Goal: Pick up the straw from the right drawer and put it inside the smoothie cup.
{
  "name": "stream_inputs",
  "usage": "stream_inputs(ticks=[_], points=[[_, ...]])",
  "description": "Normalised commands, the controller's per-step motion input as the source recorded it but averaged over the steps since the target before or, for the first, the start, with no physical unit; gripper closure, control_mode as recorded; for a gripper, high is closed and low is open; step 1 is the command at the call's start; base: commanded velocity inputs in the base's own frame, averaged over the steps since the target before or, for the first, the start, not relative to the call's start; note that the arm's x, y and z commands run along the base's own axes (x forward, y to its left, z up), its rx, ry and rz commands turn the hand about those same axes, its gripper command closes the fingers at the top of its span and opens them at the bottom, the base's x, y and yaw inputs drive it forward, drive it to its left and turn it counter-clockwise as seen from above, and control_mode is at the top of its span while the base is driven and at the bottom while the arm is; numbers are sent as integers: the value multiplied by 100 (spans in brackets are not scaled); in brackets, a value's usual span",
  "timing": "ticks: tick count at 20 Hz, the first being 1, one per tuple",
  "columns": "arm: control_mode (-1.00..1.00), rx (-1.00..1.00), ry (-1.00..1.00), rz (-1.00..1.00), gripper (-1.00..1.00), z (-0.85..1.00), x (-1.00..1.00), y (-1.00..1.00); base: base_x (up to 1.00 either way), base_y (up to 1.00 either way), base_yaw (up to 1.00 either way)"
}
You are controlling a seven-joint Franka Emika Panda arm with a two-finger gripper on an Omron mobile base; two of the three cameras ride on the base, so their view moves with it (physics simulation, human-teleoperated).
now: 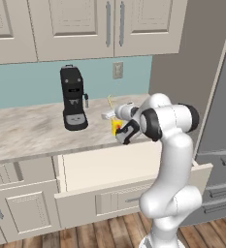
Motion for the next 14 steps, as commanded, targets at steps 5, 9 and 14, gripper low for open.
stream_inputs(ticks=[5, 9, 14], points=[[-100, 0, 0, 0, 100, -28, 19, 0, 0, 0, 0], [-100, 0, -5, 0, 100, -29, 13, -2, 0, 0, 0], [-100, 0, -10, 0, 100, -20, 6, -7, 0, 0, 0]])
